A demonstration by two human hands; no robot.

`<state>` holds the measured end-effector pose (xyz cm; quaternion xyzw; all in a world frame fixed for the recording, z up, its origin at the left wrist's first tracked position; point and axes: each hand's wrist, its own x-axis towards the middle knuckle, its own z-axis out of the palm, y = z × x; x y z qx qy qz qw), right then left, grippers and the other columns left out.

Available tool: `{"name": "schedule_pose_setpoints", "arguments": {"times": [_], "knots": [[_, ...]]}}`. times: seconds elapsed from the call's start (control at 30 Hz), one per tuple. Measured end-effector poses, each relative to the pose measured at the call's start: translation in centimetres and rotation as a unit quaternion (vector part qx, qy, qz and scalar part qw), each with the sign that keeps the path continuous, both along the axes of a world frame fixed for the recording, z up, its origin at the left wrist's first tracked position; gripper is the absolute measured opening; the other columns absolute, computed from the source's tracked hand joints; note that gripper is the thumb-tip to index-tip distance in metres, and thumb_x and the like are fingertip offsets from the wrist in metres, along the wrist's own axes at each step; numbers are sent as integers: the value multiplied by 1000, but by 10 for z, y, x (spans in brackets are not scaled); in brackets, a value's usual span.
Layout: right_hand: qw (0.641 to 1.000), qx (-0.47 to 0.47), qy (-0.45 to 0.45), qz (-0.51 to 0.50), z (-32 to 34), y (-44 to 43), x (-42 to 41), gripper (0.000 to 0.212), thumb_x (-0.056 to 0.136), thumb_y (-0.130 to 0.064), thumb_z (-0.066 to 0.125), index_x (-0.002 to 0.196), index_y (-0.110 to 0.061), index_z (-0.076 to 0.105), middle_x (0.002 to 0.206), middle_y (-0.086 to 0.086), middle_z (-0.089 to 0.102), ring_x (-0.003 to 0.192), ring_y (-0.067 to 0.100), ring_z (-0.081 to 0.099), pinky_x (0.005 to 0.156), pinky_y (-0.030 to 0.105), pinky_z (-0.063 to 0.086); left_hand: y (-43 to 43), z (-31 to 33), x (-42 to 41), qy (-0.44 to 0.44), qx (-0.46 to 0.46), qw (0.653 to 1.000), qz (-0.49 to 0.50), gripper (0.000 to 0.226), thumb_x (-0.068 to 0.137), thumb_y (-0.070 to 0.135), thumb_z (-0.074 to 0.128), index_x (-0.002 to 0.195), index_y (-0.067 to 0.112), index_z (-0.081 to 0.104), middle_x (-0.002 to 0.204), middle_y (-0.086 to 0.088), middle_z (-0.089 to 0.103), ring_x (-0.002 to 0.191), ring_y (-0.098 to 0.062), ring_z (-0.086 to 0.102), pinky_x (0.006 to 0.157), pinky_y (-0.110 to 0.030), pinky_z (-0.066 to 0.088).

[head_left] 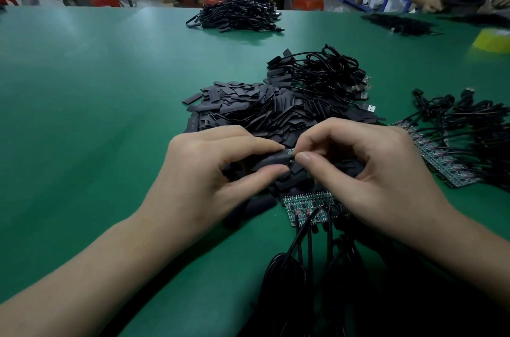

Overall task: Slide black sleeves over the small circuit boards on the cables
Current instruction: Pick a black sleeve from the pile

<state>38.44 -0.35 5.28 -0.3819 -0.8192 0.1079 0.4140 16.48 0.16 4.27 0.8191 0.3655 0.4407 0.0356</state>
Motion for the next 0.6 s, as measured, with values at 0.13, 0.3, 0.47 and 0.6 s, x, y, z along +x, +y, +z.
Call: {"name": "schedule_pose_setpoints", "arguments": {"times": [0.13,0.3,0.47,0.6], "knots": [[1000,0,-1,4,0,0,1,5,91,-14,72,91,-19,72,78,-13,68,76,9,67,66,25,51,0,0,1,-5,0,1000,-1,19,85,28,80,97,14,80,85,8,72,75,-2,64,73,-14,49],[1000,11,-2,0,4,1,2,3,91,-16,71,90,-18,71,78,-14,67,76,8,66,67,18,48,-1,0,4,-37,-5,999,-3,18,85,27,79,97,14,80,85,9,72,76,-1,66,72,-17,50],[1000,4,-3,2,3,0,2,2,91,-17,70,90,-18,71,77,-15,66,75,7,66,67,19,49,-1,-2,5,-37,-1,999,-8,18,84,25,81,97,12,81,85,5,74,77,-5,68,71,-20,52],[1000,7,1,-3,1,-1,1,2,91,-18,70,89,-18,72,76,-14,67,74,7,66,66,22,50,-1,-2,6,-27,3,1000,-9,19,84,26,80,97,12,80,85,5,74,76,-4,67,71,-19,52]]}}
